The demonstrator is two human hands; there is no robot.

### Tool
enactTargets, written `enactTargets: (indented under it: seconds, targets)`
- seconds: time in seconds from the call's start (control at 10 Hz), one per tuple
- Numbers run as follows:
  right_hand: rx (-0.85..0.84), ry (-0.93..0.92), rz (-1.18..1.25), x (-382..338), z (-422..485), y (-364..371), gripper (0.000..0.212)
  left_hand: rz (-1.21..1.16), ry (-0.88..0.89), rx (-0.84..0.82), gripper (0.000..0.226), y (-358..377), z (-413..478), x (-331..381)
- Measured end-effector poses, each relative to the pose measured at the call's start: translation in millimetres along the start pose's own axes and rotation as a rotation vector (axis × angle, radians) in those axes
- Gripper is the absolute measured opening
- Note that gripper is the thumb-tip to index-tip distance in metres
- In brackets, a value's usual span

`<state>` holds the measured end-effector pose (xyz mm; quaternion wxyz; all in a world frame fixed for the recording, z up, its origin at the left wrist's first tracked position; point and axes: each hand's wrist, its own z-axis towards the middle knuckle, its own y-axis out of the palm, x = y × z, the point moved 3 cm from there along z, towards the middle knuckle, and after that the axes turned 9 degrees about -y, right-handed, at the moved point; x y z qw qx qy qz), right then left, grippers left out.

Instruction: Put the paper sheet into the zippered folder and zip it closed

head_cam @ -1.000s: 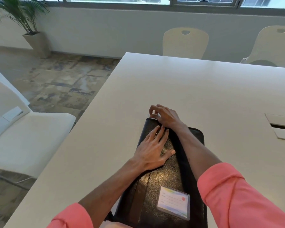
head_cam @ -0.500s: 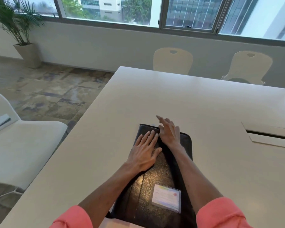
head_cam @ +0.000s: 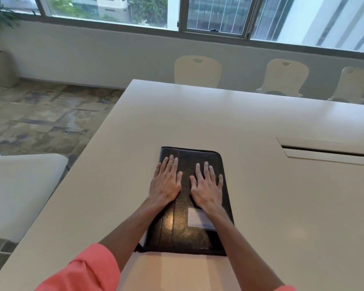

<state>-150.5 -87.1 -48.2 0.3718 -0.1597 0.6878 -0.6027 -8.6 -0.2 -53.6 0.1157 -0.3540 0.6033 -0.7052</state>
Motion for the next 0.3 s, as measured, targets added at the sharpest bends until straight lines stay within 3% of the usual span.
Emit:
enactTargets:
  seconds: [0.3]
  targets:
    - [0.015, -0.003, 0.018, -3.3, -1.0, -8.5, 0.066, 0.014, 0.057, -0.004, 0.066, -17.4, -0.8, 7.3]
